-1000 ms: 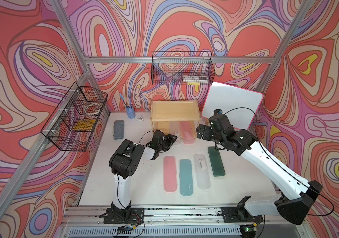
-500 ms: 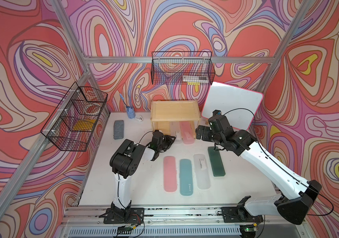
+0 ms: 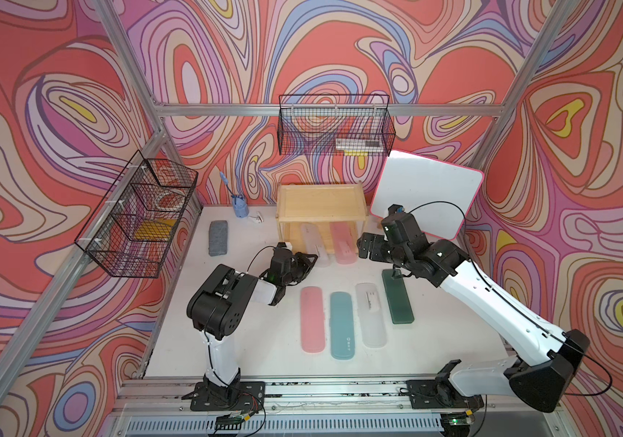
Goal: Remove the pencil cases from the shelf
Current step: Pick up the pencil case from the shelf.
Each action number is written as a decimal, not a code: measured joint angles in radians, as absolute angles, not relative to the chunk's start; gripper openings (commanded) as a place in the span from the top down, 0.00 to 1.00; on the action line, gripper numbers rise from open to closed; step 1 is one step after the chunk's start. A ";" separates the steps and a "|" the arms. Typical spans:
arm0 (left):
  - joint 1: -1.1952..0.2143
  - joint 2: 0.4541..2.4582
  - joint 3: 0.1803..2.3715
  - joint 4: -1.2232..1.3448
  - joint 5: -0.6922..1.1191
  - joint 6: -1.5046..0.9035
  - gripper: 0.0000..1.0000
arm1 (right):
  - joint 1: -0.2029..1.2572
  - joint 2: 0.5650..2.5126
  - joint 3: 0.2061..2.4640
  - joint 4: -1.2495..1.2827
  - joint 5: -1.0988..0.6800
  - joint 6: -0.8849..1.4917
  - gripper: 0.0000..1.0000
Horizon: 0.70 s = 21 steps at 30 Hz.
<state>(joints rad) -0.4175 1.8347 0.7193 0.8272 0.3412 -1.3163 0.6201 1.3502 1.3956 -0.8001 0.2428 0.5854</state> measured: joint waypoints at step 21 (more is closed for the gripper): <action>-0.604 1.113 0.573 0.204 0.290 -1.024 0.88 | 0.624 1.614 1.392 -0.533 -0.207 0.714 0.02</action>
<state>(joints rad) -0.6044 1.1126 0.5732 0.2035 0.2905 -1.0237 0.6243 1.6138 1.3922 -0.5335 -0.2073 0.7136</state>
